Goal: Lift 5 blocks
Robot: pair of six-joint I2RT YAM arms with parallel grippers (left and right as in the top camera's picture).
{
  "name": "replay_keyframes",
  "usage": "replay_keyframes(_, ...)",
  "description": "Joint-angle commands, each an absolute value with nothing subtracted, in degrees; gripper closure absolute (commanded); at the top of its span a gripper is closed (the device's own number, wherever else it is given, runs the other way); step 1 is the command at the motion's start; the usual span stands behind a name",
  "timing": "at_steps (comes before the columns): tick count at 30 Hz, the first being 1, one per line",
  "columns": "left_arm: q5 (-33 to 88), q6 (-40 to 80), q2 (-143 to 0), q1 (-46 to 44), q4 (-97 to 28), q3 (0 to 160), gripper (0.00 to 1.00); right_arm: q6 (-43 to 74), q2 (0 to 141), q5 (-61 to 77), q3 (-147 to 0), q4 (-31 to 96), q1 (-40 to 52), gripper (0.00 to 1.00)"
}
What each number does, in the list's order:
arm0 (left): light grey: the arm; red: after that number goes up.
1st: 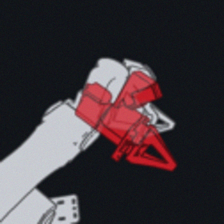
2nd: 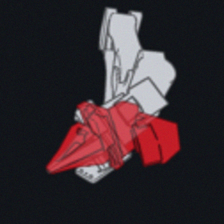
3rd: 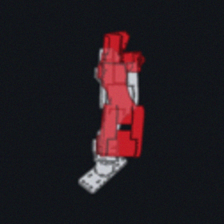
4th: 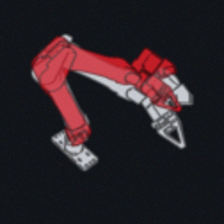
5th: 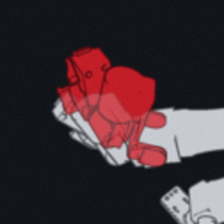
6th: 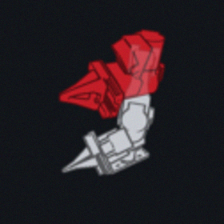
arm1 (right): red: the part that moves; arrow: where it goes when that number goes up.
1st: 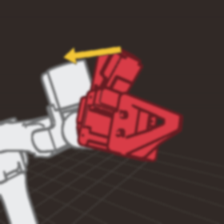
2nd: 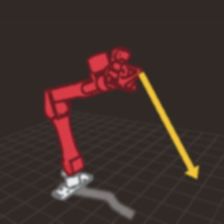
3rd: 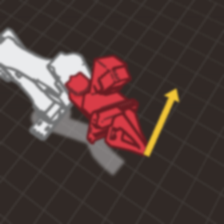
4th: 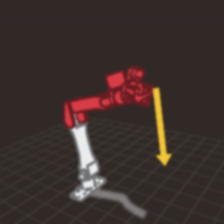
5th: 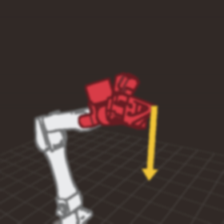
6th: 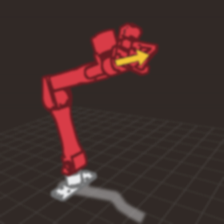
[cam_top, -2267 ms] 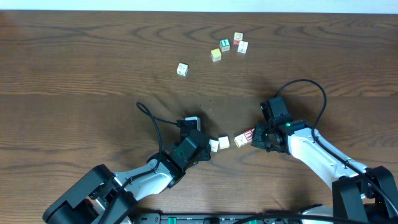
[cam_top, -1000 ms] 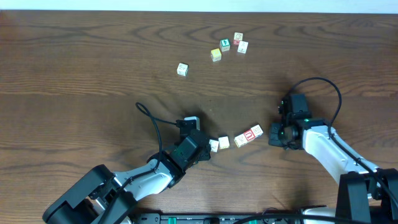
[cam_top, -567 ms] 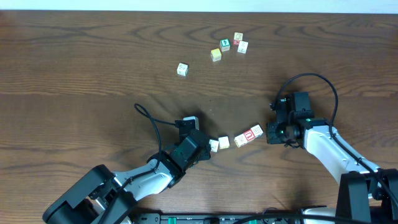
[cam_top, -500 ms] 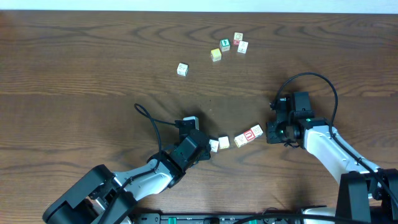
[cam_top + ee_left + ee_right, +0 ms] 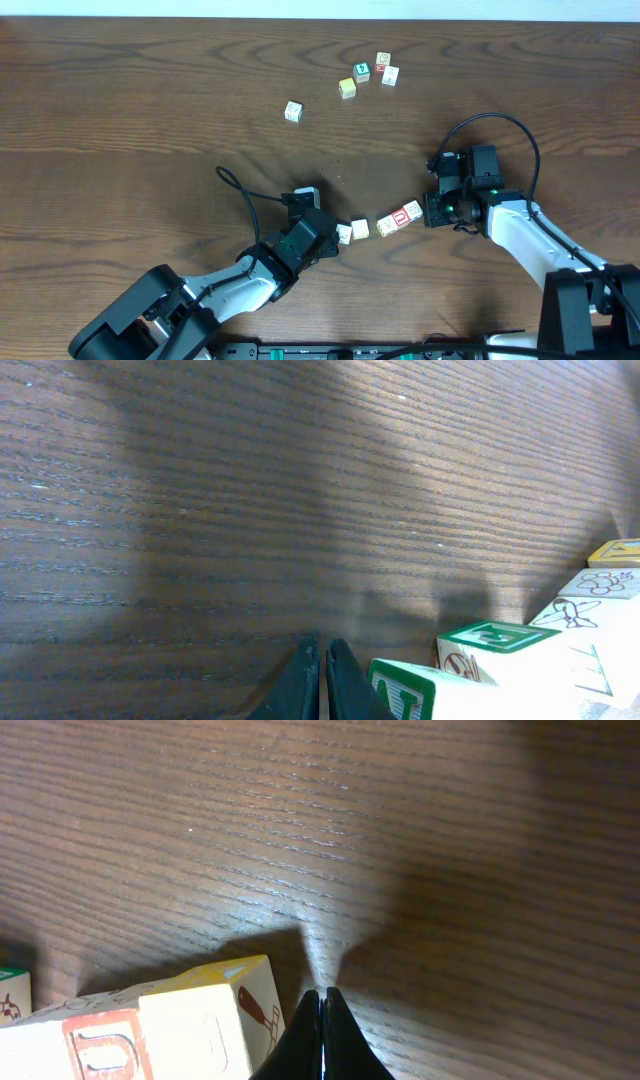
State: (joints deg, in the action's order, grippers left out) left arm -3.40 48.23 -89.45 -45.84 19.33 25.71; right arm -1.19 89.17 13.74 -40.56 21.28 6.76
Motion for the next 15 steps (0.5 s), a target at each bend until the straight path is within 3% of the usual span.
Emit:
replay_keyframes(1, -5.2, 48.7, -90.3, -45.6, 17.4, 24.9, 0.93, -2.4, 91.1, 15.6, -41.6, 20.5, 7.2, 0.99)
replay_keyframes(15, -5.2, 48.8, -90.3, -45.6, 17.4, 24.9, 0.92, -2.4, 92.3, 17.5, -42.2, 22.6, 11.1, 0.99)
